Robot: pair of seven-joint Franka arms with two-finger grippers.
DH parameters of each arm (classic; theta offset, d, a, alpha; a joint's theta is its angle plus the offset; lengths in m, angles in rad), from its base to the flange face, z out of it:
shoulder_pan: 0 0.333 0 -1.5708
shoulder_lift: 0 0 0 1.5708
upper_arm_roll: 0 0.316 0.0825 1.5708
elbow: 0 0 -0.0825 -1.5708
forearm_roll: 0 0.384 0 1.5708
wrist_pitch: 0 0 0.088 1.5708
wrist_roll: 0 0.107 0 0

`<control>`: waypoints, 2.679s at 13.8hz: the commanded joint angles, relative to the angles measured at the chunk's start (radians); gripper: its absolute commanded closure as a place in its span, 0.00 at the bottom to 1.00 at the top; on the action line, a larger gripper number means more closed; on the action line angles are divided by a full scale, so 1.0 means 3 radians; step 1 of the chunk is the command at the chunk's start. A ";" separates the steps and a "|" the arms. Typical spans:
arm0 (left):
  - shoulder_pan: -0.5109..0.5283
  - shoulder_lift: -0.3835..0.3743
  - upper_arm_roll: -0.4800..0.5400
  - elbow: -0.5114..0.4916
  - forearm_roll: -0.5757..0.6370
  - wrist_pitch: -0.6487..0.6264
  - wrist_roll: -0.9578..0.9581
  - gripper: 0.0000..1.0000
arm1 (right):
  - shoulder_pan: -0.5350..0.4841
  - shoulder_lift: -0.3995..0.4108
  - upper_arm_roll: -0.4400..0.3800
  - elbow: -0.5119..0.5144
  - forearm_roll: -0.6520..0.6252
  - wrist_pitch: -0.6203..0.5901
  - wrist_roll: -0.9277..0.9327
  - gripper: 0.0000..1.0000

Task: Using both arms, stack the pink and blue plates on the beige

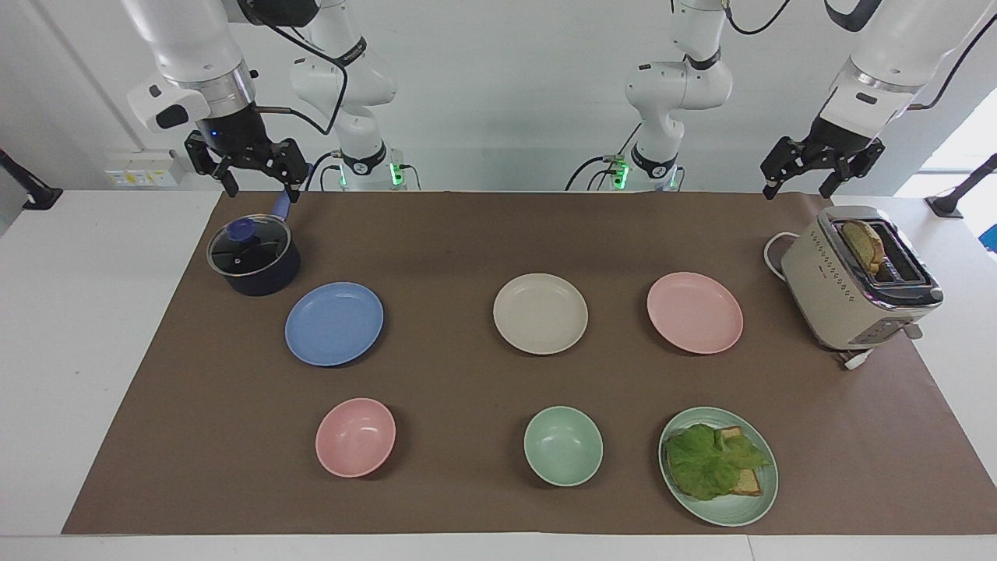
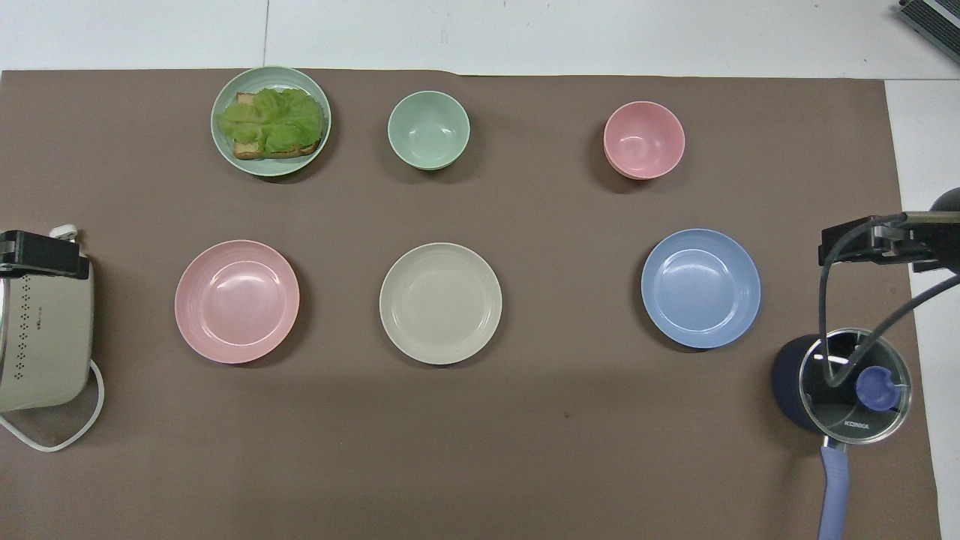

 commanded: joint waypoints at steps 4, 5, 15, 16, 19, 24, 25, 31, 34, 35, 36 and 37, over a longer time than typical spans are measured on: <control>-0.0023 -0.0031 0.0020 -0.0025 -0.0016 0.0041 0.0022 0.00 | -0.0046 0.0019 0.0005 0.0044 0.0093 -0.0021 0.0066 0.00; -0.0013 -0.0036 0.0020 -0.0025 -0.0016 0.0041 0.0048 0.00 | -0.0046 0.0019 0.0005 0.0039 0.0093 -0.0021 0.0061 0.00; 0.0018 0.0010 0.0025 -0.0361 -0.0016 0.0454 0.0068 0.00 | -0.0046 0.0019 0.0005 0.0039 0.0093 0.0030 0.0061 0.00; 0.0018 0.0010 0.0025 -0.0484 -0.0016 0.0602 0.0068 0.00 | -0.0046 0.0019 0.0005 0.0039 0.0093 0.0030 0.0061 0.00; 0.0089 0.0097 0.0025 -0.0740 -0.0016 0.0956 0.0079 0.00 | -0.0046 0.0019 0.0005 0.0034 0.0093 0.0030 0.0061 0.00; 0.0263 0.0378 0.0030 -0.1246 -0.0016 0.1676 0.0333 0.00 | -0.0046 0.0019 0.0005 0.0034 0.0093 0.0030 0.0061 0.00; 0.0289 0.0444 0.0030 -0.1369 -0.0016 0.1845 0.0385 0.00 | -0.0046 0.0019 0.0005 0.0034 0.0093 0.0030 0.0061 0.00; 0.0238 0.0608 0.0030 -0.2039 -0.0011 0.2628 0.0467 0.00 | -0.0046 0.0019 0.0005 0.0034 0.0093 0.0080 0.0066 0.00; 0.0248 0.0690 0.0025 -0.2065 -0.0011 0.2690 0.0600 0.00 | -0.0046 0.0019 0.0005 0.0019 0.0093 0.0152 0.0046 0.00; 0.0243 0.0731 0.0030 -0.2075 -0.0011 0.2726 0.0595 0.00 | -0.0046 0.0019 0.0005 0.0019 0.0093 0.0152 0.0041 0.00; 0.0253 0.0731 0.0025 -0.2081 -0.0011 0.2736 0.0595 0.00 | -0.0046 0.0019 0.0005 0.0024 0.0093 0.0152 0.0041 0.00; 0.0258 0.0731 0.0025 -0.2081 -0.0011 0.2736 0.0595 0.00 | -0.0046 0.0019 0.0005 0.0024 0.0093 0.0137 0.0041 0.00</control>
